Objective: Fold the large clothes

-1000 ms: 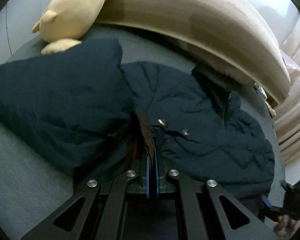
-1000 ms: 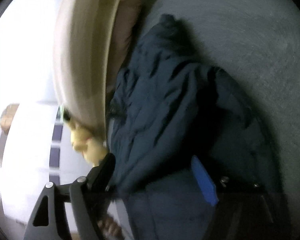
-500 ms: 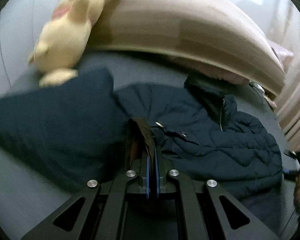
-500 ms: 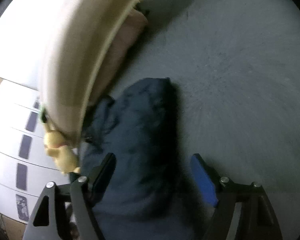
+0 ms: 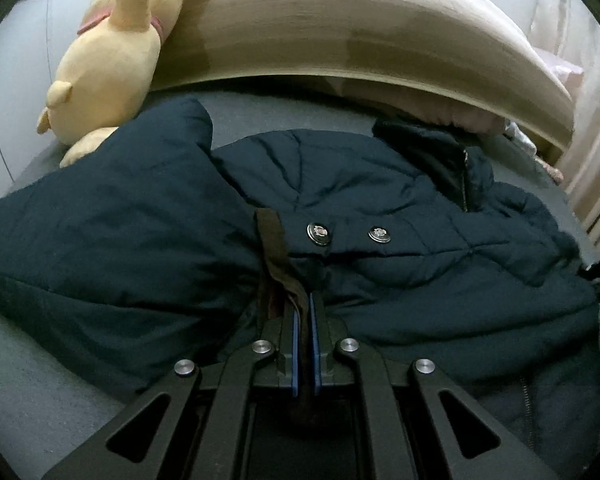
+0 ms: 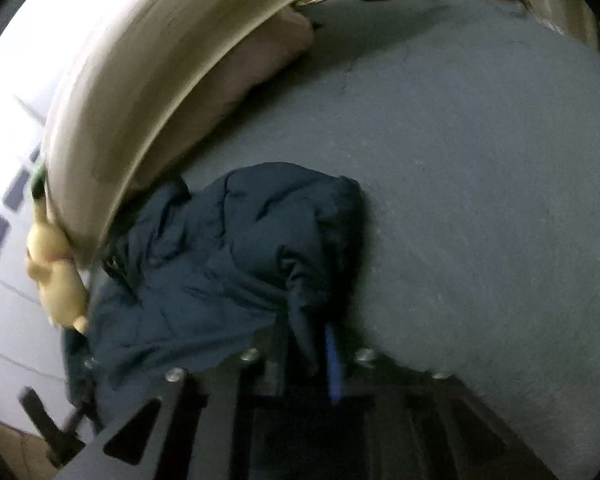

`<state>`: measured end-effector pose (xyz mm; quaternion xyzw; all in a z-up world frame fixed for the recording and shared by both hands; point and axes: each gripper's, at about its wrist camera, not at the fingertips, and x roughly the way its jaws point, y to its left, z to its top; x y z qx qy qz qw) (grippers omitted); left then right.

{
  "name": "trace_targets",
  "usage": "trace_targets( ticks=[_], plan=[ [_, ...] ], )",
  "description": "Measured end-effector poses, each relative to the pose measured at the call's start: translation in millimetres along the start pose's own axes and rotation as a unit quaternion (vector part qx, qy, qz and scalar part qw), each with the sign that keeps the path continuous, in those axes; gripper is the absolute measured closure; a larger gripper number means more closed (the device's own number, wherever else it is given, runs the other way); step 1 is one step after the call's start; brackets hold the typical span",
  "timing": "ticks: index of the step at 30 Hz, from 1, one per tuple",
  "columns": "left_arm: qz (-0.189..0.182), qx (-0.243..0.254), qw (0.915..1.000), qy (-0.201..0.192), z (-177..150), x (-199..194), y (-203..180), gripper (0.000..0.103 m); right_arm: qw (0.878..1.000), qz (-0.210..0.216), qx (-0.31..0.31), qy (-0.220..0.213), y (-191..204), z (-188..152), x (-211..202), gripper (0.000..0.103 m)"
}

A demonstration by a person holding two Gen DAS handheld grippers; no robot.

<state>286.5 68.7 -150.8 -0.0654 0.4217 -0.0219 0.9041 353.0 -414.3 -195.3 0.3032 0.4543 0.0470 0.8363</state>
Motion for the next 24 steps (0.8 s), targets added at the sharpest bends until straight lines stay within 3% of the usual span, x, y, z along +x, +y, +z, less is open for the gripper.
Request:
trace_targets(
  ticks=[1,2,3,4,7,11,12,13,14,16,18,19,21,22,24],
  plan=[
    [0.000,0.001,1.0000,0.001,-1,1,1,0.097,1.000,0.010,0.013,-0.003,-3,-1,-5,0.070],
    [-0.001,0.000,1.0000,0.002,-2,2,1,0.097,0.999,0.033,0.027,-0.010,-7,-3,-15,0.044],
    [-0.003,-0.001,1.0000,0.002,-2,0,3,0.097,0.998,0.049,0.032,-0.020,-11,-6,-27,0.031],
    [-0.007,-0.004,1.0000,0.002,-2,1,4,0.097,0.997,0.055,0.032,-0.033,-12,-8,-38,0.025],
    [-0.009,-0.007,0.9999,0.001,-5,2,3,0.096,0.996,0.074,0.029,-0.030,-14,-22,-63,0.025],
    [-0.011,-0.008,0.9999,-0.001,-6,2,3,0.096,0.998,0.058,0.006,0.036,-17,-45,-53,0.027],
    [-0.011,-0.008,0.9999,-0.001,-6,3,2,0.095,0.997,0.051,-0.003,0.049,-17,-50,-48,0.032],
    [-0.013,-0.009,0.9999,-0.001,-6,3,3,0.095,0.996,0.047,-0.025,0.070,-13,-54,-43,0.072],
    [-0.015,-0.010,0.9998,-0.001,-6,2,4,0.095,0.995,0.038,-0.045,0.075,-6,-56,-45,0.079],
    [-0.019,-0.014,0.9997,-0.003,-6,3,5,0.095,0.996,0.024,-0.076,0.045,7,-59,-59,0.084],
    [-0.024,-0.015,0.9996,-0.003,-7,3,7,0.094,0.995,0.007,-0.076,0.056,0,-61,-52,0.082],
    [-0.023,-0.015,0.9996,-0.003,-7,3,6,0.094,0.995,0.000,-0.066,0.079,-9,-64,-41,0.073],
    [-0.024,-0.016,0.9996,-0.003,-6,3,7,0.094,0.996,0.023,-0.047,0.072,-14,-64,-47,0.070],
    [-0.025,-0.016,0.9995,-0.003,-6,3,7,0.094,0.997,0.037,-0.032,0.062,-16,-62,-54,0.064],
    [-0.028,-0.018,0.9995,-0.003,-6,4,7,0.094,0.998,0.061,-0.006,0.025,-24,-51,-74,0.042]
  ],
)
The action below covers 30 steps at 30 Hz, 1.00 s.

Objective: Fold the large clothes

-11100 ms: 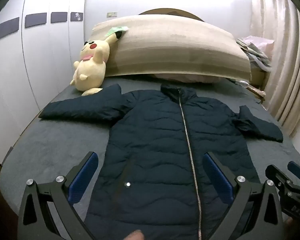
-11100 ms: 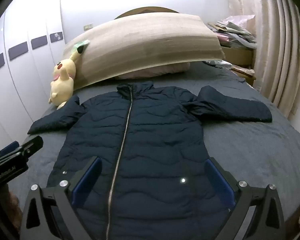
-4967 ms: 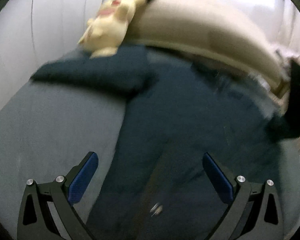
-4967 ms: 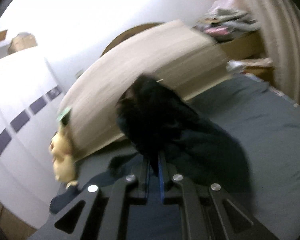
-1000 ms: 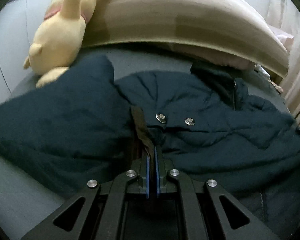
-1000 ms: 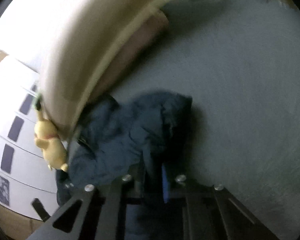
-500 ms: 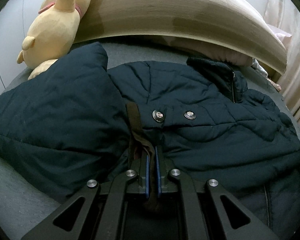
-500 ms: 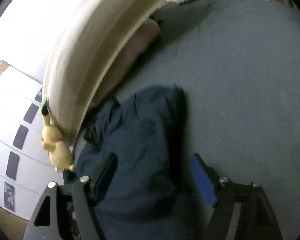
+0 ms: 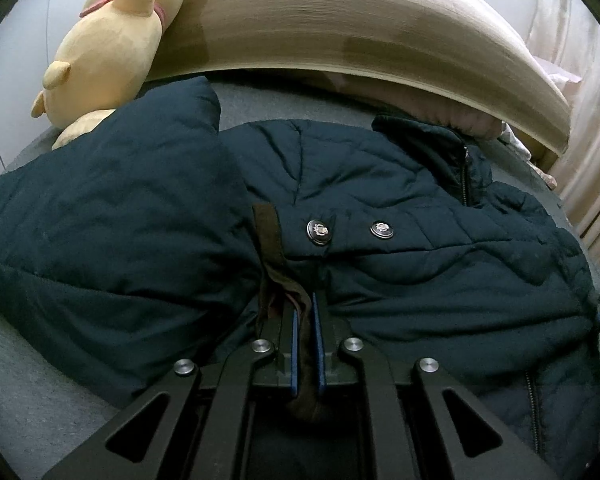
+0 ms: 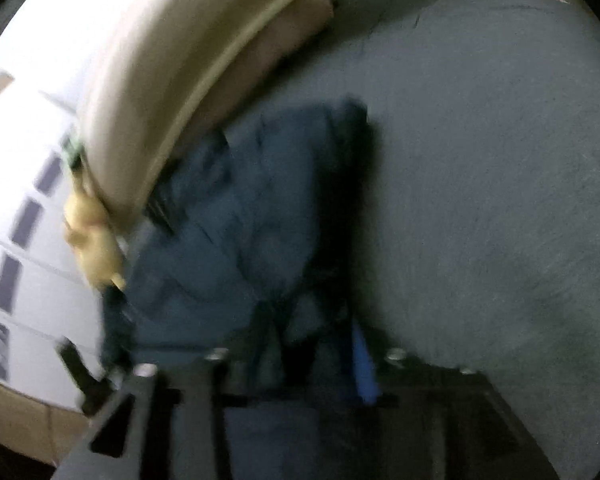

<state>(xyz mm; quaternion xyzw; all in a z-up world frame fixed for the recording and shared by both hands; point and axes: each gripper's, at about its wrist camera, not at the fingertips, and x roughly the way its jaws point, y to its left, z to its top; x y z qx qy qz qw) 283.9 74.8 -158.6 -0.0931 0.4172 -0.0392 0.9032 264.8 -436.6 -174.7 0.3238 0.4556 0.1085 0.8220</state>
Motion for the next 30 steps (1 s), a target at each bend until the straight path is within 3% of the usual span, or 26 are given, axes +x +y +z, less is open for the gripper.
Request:
trace_targets(
  ticks=[1,3,7,9,10,12,14,17,18,19,20,21,22,26,28,30],
  plan=[
    [-0.002,-0.002,1.0000,0.000,0,0,1,0.094,1.000,0.006,0.014,-0.020,-2,5,-7,0.031],
    [-0.004,-0.003,1.0000,-0.001,0,0,1,0.094,0.998,0.010,0.048,-0.035,-13,23,-9,0.031],
    [-0.003,-0.001,1.0000,-0.002,0,0,0,0.094,0.994,0.011,0.102,-0.024,-25,52,11,0.032],
    [-0.005,-0.003,1.0000,-0.002,0,0,1,0.094,0.994,0.019,0.099,-0.032,-22,63,16,0.045],
    [-0.006,-0.004,1.0000,-0.002,0,0,1,0.094,0.996,0.015,0.082,-0.029,-13,73,29,0.075],
    [-0.008,-0.004,0.9999,-0.003,-1,0,2,0.094,0.998,-0.043,0.046,-0.015,-10,77,39,0.082],
    [-0.010,-0.005,0.9999,-0.003,-1,0,3,0.094,0.997,-0.062,0.038,-0.006,-7,80,48,0.082],
    [-0.007,-0.002,1.0000,-0.003,-1,0,2,0.094,0.995,-0.093,-0.005,-0.032,26,77,42,0.078],
    [-0.008,-0.003,1.0000,-0.003,-1,0,2,0.094,0.996,-0.078,-0.009,-0.050,36,77,39,0.078],
    [-0.008,-0.003,1.0000,-0.003,-1,0,2,0.094,0.995,-0.072,-0.010,-0.069,36,73,29,0.067],
    [-0.008,-0.003,1.0000,-0.003,-1,0,2,0.094,0.993,-0.089,-0.013,-0.073,33,70,28,0.039],
    [-0.007,-0.002,1.0000,-0.003,-1,0,2,0.094,0.991,-0.134,-0.013,-0.025,26,68,42,0.035],
    [-0.005,0.000,1.0000,-0.004,-1,0,1,0.094,0.990,-0.138,-0.005,0.009,18,65,53,0.039],
    [-0.001,0.004,1.0000,-0.002,0,0,-1,0.094,0.990,-0.133,0.017,-0.036,25,63,24,0.038],
    [-0.002,0.003,1.0000,-0.002,0,1,-1,0.094,0.987,-0.140,-0.003,-0.072,43,58,-1,0.035],
    [-0.004,0.002,1.0000,-0.002,0,1,0,0.094,0.987,-0.136,-0.033,-0.076,61,51,-16,0.031]
  ],
)
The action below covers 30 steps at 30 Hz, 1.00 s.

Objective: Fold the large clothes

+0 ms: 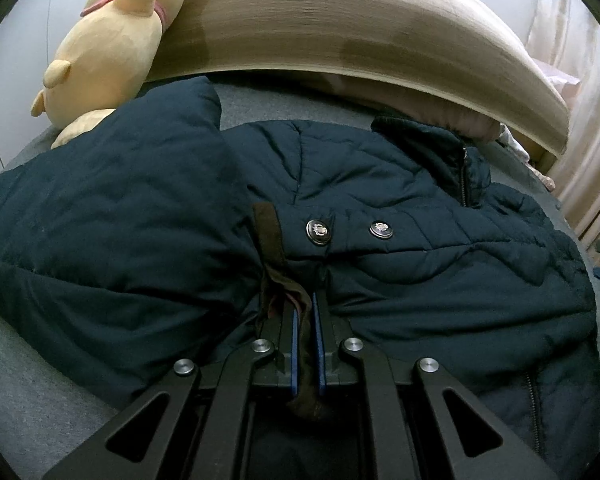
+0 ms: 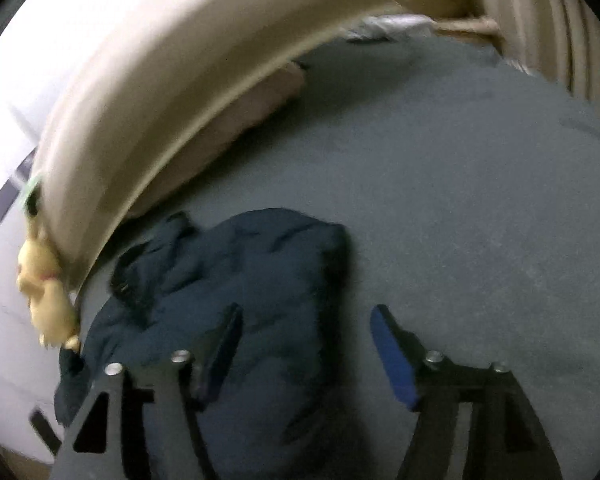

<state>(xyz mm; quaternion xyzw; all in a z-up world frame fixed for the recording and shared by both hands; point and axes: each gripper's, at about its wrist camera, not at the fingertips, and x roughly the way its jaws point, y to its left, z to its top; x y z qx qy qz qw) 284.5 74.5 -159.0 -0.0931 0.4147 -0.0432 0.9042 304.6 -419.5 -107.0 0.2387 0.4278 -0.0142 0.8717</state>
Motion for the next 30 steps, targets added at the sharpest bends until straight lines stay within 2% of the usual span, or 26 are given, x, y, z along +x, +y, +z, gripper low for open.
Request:
trace_targets(
  ticks=[4,6,8,10,11,13,14,16,17,18,20,24,26,29,30],
  plan=[
    [0.001,0.003,1.0000,0.000,-1,0,0,0.094,0.998,0.033,-0.050,-0.001,35,-25,-27,0.027],
    [0.003,0.004,1.0000,0.000,-1,0,-1,0.094,0.997,0.044,-0.066,0.012,46,-41,-25,0.023],
    [0.004,0.006,1.0000,0.001,0,0,-1,0.094,0.996,0.027,-0.079,0.041,48,-58,-7,0.023],
    [0.003,0.012,0.9999,0.003,1,0,-4,0.094,0.992,0.002,-0.073,0.102,38,-68,26,0.022],
    [0.007,0.016,0.9998,0.006,2,0,-5,0.094,0.992,-0.004,-0.069,0.108,36,-69,31,0.022],
    [0.016,0.028,0.9994,0.014,4,-3,-8,0.092,0.994,-0.009,-0.067,0.084,45,-66,18,0.021],
    [0.016,0.033,0.9991,0.019,5,-5,-10,0.087,0.995,0.005,-0.067,0.077,49,-64,11,0.020],
    [0.013,0.034,0.9987,0.037,9,-13,-11,0.069,0.994,0.014,-0.094,0.051,64,-64,-15,0.019],
    [0.012,0.030,0.9986,0.042,10,-22,-10,0.040,0.994,0.013,-0.105,0.041,70,-66,-23,0.016],
    [0.008,0.025,0.9992,0.031,11,-38,-7,0.019,0.992,0.015,-0.124,0.027,77,-71,-35,0.014],
    [-0.007,0.017,0.9997,-0.015,10,-72,4,0.018,0.990,0.029,-0.139,0.007,85,-87,-56,0.006],
    [-0.020,-0.035,0.9977,-0.055,10,-127,61,0.018,0.989,0.047,-0.139,-0.010,79,-127,-83,0.006],
    [-0.013,-0.096,0.9929,-0.069,9,-146,110,0.018,0.990,0.056,-0.126,-0.013,68,-144,-93,0.006],
    [0.000,-0.204,0.9756,-0.082,7,-159,194,0.018,0.992,0.053,-0.111,-0.012,63,-161,-91,0.006],
    [0.005,-0.242,0.9668,-0.083,6,-159,221,0.018,0.993,0.052,-0.107,-0.010,61,-166,-90,0.006]
  ],
)
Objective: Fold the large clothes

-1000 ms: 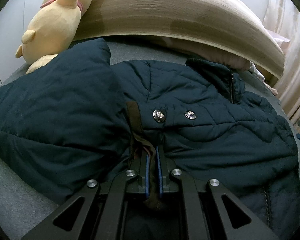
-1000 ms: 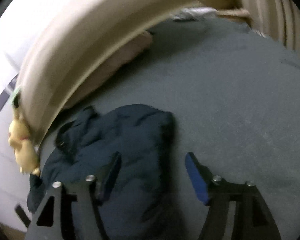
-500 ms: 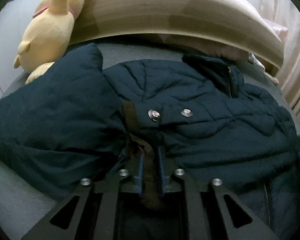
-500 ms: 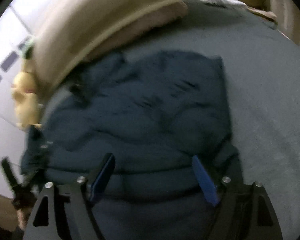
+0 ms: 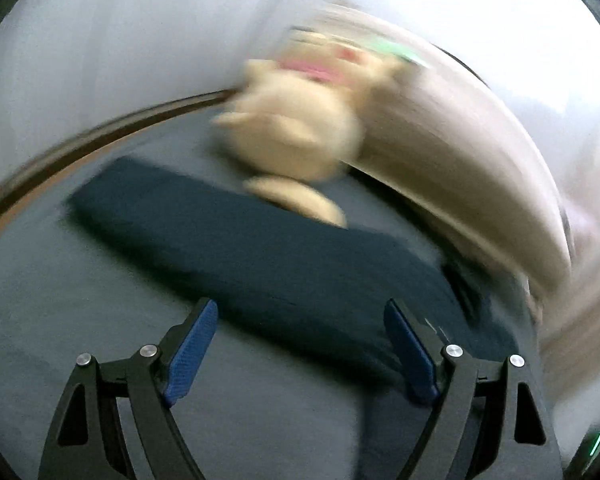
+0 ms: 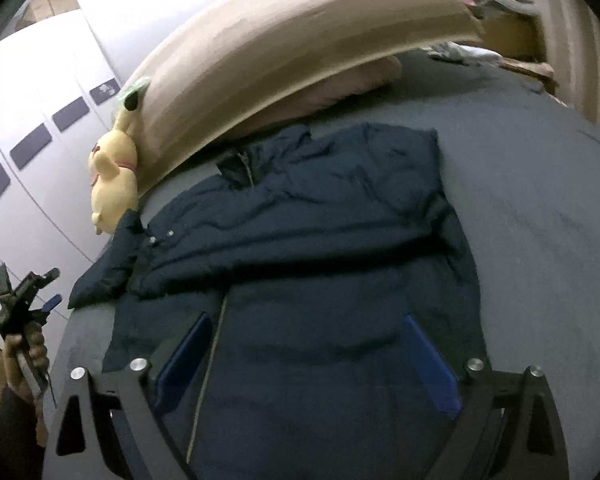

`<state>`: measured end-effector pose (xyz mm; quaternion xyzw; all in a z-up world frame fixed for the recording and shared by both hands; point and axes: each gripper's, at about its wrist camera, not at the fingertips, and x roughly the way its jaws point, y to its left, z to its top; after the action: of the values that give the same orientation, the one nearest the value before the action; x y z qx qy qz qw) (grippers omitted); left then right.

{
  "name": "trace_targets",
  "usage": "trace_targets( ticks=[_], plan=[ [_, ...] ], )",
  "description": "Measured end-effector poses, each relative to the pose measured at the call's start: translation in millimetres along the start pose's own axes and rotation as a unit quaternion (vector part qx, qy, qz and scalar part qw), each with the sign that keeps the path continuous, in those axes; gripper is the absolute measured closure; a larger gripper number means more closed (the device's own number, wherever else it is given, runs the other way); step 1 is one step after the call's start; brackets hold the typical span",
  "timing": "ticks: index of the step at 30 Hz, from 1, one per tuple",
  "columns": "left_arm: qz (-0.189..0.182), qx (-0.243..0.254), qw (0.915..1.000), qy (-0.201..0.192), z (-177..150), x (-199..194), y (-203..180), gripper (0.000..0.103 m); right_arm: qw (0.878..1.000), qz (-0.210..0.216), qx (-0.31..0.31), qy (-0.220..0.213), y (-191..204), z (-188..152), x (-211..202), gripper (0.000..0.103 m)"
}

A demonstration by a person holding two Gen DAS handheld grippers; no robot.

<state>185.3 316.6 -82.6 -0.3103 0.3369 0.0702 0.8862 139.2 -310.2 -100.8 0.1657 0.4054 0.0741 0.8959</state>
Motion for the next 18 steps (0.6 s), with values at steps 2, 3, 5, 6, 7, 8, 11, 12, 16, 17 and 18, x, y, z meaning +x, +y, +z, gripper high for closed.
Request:
trace_targets(
  ticks=[2,3,5,6,7,8,11,12,16,17,18],
  plan=[
    [0.003,-0.070,0.9975,-0.002,20,5,42,0.018,1.000,-0.004,0.005,0.005,-1,-10,-1,0.006],
    [0.007,-0.104,0.9945,-0.002,29,9,64,0.018,1.000,-0.007,0.007,0.005,-1,-14,-3,0.006],
    [0.011,-0.143,0.9897,-0.004,41,17,90,0.019,1.000,-0.011,0.005,0.006,2,-18,-4,0.006],
    [0.009,-0.162,0.9867,-0.003,47,22,103,0.019,1.000,-0.016,0.001,0.005,4,-19,-1,0.006],
    [0.009,-0.178,0.9840,-0.002,50,25,111,0.019,1.000,-0.019,-0.002,0.004,5,-20,-2,0.006],
    [0.007,-0.196,0.9806,0.000,54,31,121,0.019,1.000,-0.022,-0.005,0.004,6,-21,-3,0.006],
    [0.006,-0.233,0.9724,0.002,59,46,138,0.019,1.000,-0.026,-0.005,0.003,8,-24,-6,0.006],
    [0.005,-0.242,0.9703,0.003,60,51,139,0.019,1.000,-0.027,-0.004,0.002,9,-24,-7,0.006],
    [0.018,-0.272,0.9621,0.011,62,68,153,0.047,0.999,-0.031,-0.005,0.000,11,-25,-6,0.006],
    [0.028,-0.273,0.9616,0.015,63,71,155,0.068,0.999,-0.032,-0.006,-0.001,12,-25,-6,0.006],
    [0.041,-0.272,0.9611,0.022,64,74,156,0.084,0.999,-0.033,-0.006,-0.001,12,-25,-6,0.006]
  ],
)
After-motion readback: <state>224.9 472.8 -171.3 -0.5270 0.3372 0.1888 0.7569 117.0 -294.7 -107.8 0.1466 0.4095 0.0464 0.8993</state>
